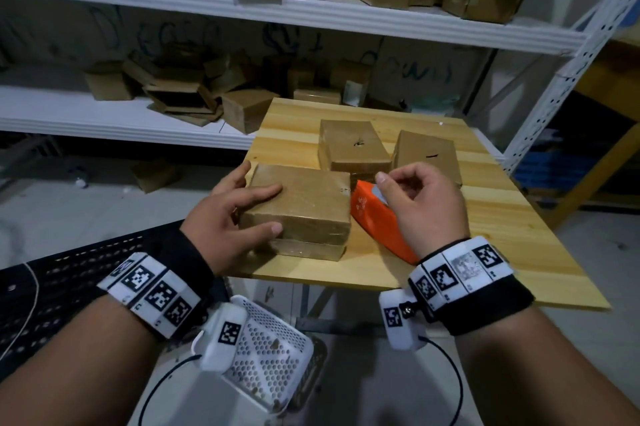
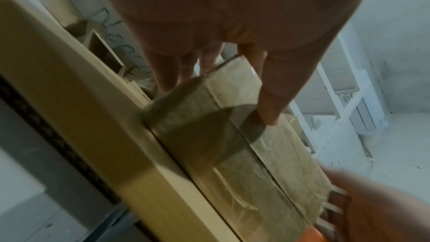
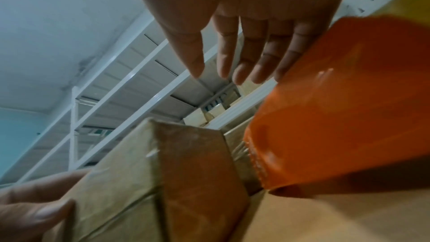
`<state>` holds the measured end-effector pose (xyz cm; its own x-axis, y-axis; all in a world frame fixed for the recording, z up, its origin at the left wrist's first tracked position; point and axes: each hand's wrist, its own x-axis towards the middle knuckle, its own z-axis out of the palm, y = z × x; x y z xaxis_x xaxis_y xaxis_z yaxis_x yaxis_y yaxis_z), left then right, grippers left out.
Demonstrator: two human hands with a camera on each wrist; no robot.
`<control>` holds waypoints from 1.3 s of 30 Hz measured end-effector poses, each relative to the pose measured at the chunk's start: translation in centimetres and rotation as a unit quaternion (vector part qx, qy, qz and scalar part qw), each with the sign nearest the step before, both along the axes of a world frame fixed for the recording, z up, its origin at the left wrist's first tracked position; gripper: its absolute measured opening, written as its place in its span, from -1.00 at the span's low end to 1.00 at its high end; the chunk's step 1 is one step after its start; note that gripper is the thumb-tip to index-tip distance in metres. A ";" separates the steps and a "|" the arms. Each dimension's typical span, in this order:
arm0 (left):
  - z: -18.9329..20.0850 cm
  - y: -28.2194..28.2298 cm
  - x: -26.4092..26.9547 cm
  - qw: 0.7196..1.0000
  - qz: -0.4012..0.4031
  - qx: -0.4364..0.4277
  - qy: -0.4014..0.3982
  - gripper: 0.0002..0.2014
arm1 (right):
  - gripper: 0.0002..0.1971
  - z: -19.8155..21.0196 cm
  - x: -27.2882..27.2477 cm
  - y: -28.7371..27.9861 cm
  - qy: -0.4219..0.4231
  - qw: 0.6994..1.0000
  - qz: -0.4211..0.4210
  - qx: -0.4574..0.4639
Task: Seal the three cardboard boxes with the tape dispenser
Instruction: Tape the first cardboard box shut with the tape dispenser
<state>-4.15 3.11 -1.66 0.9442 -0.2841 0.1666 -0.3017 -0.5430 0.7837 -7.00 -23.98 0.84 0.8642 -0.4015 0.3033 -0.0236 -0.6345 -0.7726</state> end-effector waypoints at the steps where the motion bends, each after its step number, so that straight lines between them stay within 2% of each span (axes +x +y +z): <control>1: -0.1 0.1 0.2 1.000 0.006 -0.002 -0.008 -0.43 | -0.71 -0.1 0.1 -0.5 0.027 1.000 0.003 -0.013; 4: -0.7 0.3 0.6 1.000 0.014 -0.009 -0.015 -0.42 | -0.53 -0.6 0.3 -1.6 0.114 0.988 0.008 -0.104; 8: -0.8 0.1 0.4 1.000 0.020 -0.008 -0.014 -0.43 | -0.32 -0.8 -0.1 -1.6 0.185 0.950 0.012 -0.253; 13: -0.7 0.1 0.3 1.000 0.021 -0.020 -0.012 -0.44 | -0.47 -0.4 -0.5 -1.3 0.199 0.924 0.017 -0.326; 15: -0.5 0.1 0.2 1.000 0.018 -0.014 -0.002 -0.45 | -0.55 0.2 -0.5 -1.7 0.186 0.934 0.008 -0.305; 18: -0.2 0.1 0.0 1.000 0.009 -0.010 0.010 -0.45 | -0.70 1.7 -0.8 -2.7 0.129 0.978 -0.010 -0.162; 20: 0.0 0.0 -0.1 1.000 0.008 -0.019 0.012 -0.45 | -0.76 2.8 -1.1 -3.1 0.069 0.994 -0.015 -0.085; 23: 1.2 -0.4 -0.5 0.997 0.053 -0.032 -0.056 -0.41 | -0.67 4.4 -2.1 -2.8 0.001 0.999 0.032 0.002; 25: 2.5 -1.1 -1.0 0.989 0.072 -0.074 -0.110 -0.50 | -0.65 5.2 -2.8 -2.3 -0.008 0.995 0.090 0.048; 26: 3.2 -1.6 -1.1 0.986 0.066 -0.110 -0.103 -0.56 | -0.65 5.3 -3.0 -2.0 -0.007 0.991 0.121 0.054; 28: 3.9 -3.0 -1.2 0.977 0.027 -0.212 -0.016 -0.61 | -0.64 5.4 -3.2 -1.7 -0.006 0.986 0.163 0.046; 30: 4.3 -4.3 -1.3 0.950 -0.019 -0.294 0.101 -0.47 | -0.63 5.3 -3.2 -1.4 -0.013 0.982 0.187 0.029; 32: 4.3 -5.2 -1.7 0.926 -0.063 -0.329 0.176 -0.38 | -0.61 5.1 -3.1 -1.1 -0.018 0.980 0.197 0.019; 35: 4.3 -6.0 -2.3 0.910 -0.078 -0.349 0.209 -0.59 | -0.61 5.0 -3.1 -0.7 -0.014 0.978 0.209 0.006; 37: 4.1 -6.2 -2.3 0.911 -0.064 -0.349 0.209 -0.78 | -0.60 4.9 -3.1 -0.7 -0.012 0.978 0.210 0.003; 39: 3.9 -6.2 -2.2 0.921 -0.050 -0.330 0.201 -0.73 | -0.59 4.8 -3.1 -0.7 -0.009 0.977 0.213 0.004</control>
<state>-6.39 -3.11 2.24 0.9417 -0.3357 -0.0229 0.0622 0.1070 0.9923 -10.12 -24.70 5.65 0.9479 -0.0093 0.3183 0.2548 -0.5775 -0.7756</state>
